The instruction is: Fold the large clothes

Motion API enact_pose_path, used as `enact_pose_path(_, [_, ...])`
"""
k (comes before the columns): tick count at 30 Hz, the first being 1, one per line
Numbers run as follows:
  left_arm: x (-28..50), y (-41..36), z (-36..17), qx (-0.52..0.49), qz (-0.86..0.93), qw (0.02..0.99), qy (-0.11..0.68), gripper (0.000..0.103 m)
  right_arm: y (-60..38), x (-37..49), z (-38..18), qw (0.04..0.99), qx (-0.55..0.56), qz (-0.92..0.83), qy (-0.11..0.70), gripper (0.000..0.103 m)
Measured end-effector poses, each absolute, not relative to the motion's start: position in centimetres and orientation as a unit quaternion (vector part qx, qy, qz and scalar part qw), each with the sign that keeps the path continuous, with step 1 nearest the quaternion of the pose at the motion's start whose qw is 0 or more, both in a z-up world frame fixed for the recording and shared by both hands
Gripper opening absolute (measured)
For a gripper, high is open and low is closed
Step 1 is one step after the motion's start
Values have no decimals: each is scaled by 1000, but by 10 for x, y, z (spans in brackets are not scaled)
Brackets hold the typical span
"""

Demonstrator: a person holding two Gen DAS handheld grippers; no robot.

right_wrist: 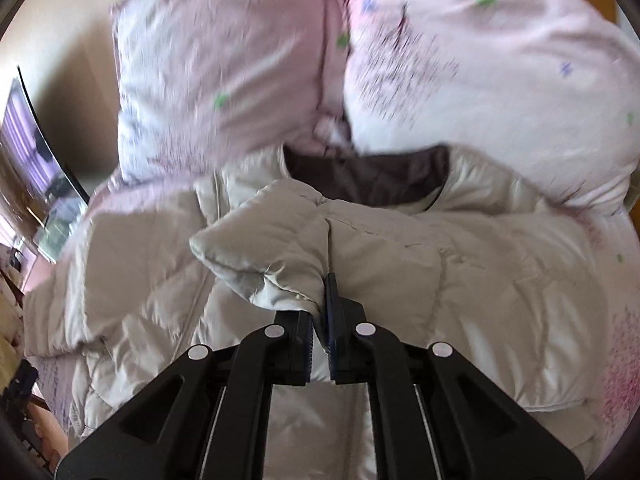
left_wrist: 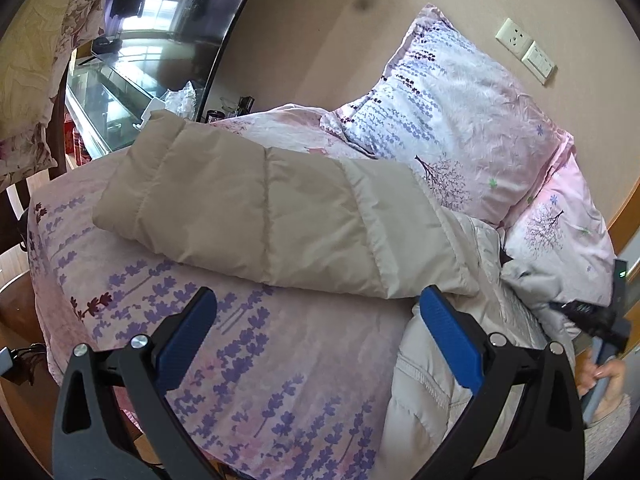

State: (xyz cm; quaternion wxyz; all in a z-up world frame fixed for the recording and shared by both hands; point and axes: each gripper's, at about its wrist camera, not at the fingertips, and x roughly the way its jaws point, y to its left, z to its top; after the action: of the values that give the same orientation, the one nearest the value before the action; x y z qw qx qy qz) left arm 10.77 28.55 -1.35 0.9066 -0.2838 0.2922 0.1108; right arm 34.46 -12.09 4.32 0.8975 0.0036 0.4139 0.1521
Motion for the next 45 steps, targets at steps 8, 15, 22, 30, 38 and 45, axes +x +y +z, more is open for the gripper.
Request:
enact_pose_path(8, [114,289,-19,-290,110,903,299,101,-62,327,13,858,-185,141,458,44])
enact_pose_path(15, [112,300,-23,-329,96,892,294,101,-66,310,43,879,-141,197,411,63])
enact_pose_path(22, [106,307,-25,-344,101,888,289,101,-80,356,28,862,-5,181,473,18])
enact_pose_path(30, [101,318,-30,-378,113,875,280,101,-43,376,1,837,-55,174,516,17])
enact_pose_path(38, [92,355,-46,-475,134,829,263,90,-85,340,50,848,34,243,470,70])
enact_pose_path(45, [96,383,-52,-528,167,795,248,67,-113,324,64,842,62,259,470,72])
